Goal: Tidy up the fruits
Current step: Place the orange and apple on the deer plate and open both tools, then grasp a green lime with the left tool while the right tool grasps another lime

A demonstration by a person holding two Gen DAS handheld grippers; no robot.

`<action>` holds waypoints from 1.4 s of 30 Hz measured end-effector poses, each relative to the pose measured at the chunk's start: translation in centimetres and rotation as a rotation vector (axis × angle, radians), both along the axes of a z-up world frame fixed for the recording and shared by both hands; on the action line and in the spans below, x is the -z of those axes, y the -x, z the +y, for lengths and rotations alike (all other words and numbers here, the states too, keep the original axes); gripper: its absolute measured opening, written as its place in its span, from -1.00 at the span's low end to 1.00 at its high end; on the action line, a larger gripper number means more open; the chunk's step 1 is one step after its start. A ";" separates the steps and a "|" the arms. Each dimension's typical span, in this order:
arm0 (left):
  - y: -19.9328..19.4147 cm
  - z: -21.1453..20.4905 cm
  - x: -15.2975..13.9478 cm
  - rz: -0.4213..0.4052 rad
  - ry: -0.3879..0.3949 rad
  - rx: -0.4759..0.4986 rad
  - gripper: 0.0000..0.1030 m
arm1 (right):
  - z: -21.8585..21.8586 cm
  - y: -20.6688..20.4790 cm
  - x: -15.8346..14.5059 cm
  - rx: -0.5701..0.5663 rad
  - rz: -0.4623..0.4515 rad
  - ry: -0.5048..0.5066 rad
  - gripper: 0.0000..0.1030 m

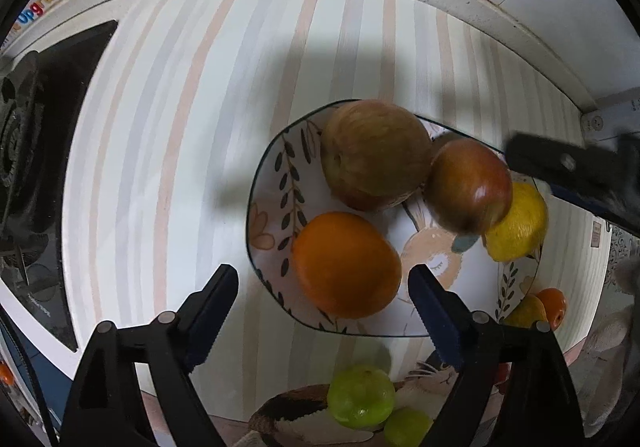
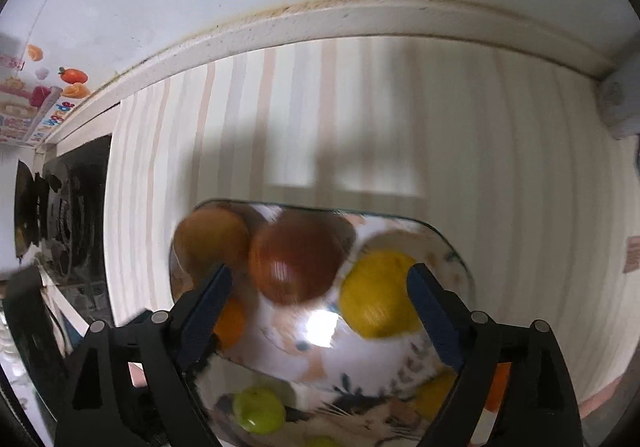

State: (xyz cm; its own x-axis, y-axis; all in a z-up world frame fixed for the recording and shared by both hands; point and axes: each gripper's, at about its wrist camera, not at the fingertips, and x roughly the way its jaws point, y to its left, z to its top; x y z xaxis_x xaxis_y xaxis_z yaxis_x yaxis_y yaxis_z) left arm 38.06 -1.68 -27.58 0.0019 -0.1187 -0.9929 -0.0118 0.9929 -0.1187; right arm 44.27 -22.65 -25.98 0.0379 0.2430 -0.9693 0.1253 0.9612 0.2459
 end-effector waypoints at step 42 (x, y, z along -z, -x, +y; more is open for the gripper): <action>16.7 -1.1 -20.3 -0.396 -0.024 0.104 0.69 | -2.8 24.8 -20.7 0.025 -0.347 0.083 0.78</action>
